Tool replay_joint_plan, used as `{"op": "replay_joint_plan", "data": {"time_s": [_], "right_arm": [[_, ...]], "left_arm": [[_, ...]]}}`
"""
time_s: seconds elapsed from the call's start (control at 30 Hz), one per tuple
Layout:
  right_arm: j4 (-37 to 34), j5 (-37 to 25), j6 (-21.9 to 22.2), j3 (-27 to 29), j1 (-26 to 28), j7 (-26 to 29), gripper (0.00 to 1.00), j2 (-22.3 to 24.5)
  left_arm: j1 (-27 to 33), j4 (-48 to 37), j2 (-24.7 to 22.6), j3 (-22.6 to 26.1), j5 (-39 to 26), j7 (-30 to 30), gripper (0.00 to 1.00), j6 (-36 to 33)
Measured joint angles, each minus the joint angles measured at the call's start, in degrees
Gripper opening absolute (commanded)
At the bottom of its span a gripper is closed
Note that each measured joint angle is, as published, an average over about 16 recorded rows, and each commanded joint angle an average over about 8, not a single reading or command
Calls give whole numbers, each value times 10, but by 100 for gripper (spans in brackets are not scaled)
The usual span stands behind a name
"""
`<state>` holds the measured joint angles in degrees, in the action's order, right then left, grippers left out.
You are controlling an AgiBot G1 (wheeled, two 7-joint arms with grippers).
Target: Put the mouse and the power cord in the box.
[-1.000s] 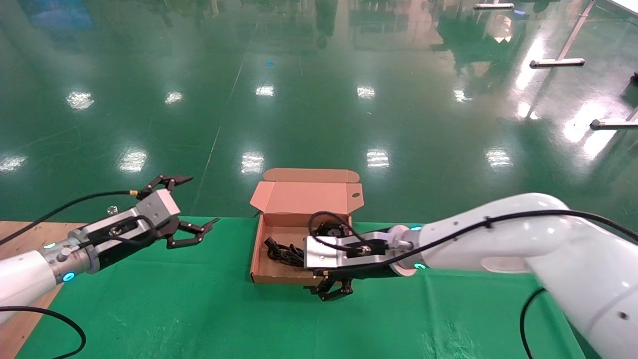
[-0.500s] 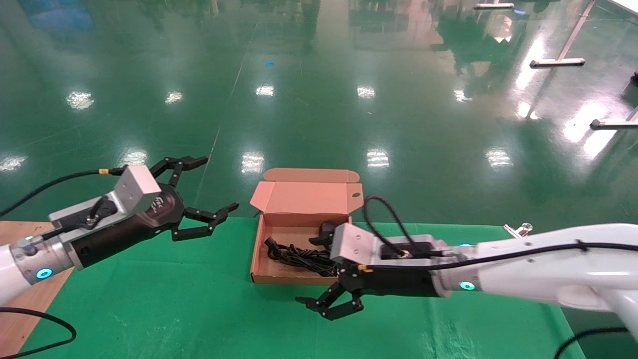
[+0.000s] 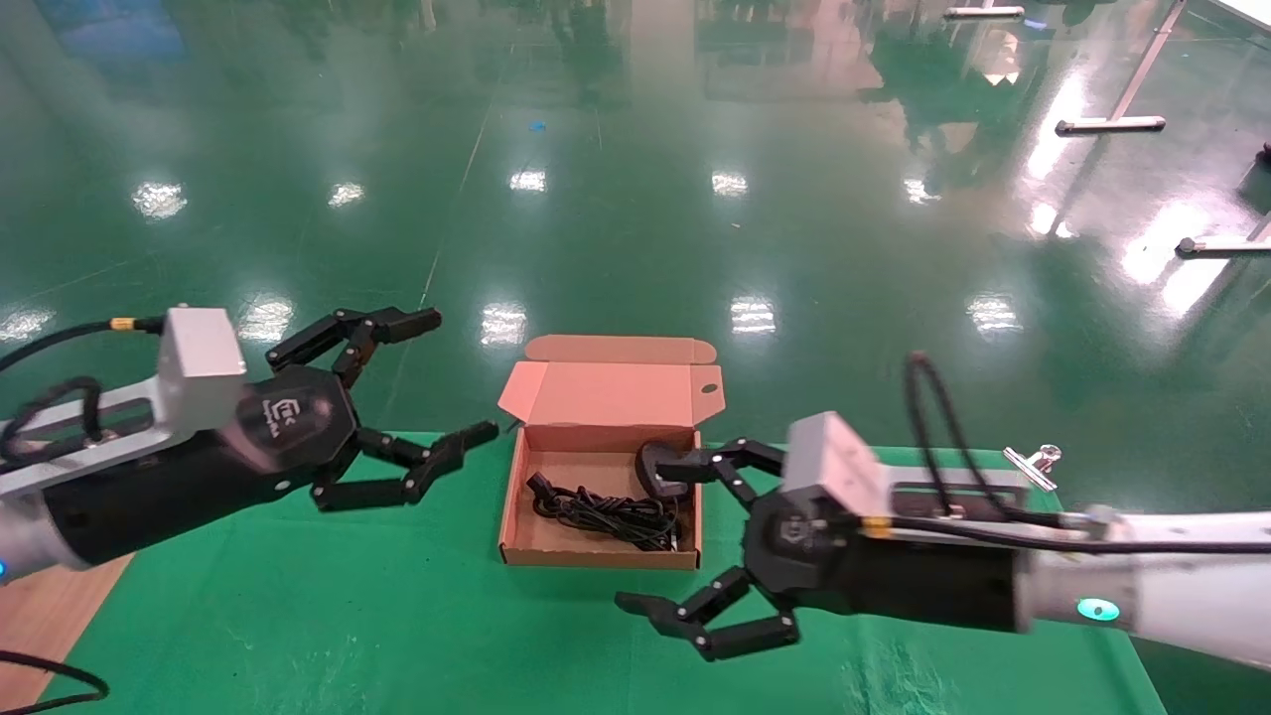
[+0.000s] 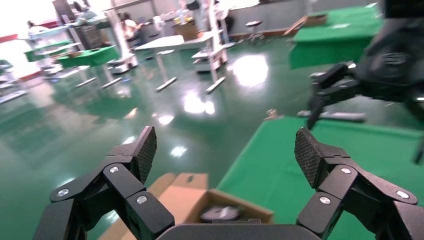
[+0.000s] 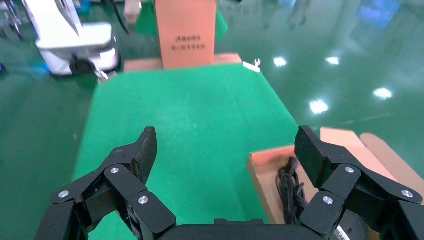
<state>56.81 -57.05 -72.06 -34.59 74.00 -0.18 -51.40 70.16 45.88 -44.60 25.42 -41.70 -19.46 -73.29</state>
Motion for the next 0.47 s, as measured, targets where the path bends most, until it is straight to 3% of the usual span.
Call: {"op": "replay_joint_plan", "data": {"time_s": [0.23, 0.47], "right_arm": [[52, 47, -42, 57, -38, 34, 100, 51], [78, 71, -63, 86, -58, 51, 100, 76]], "left_arm": [[-26, 83, 29, -28, 0, 91, 100, -37], [-39, 125, 43, -42, -1, 136, 100, -56]]}}
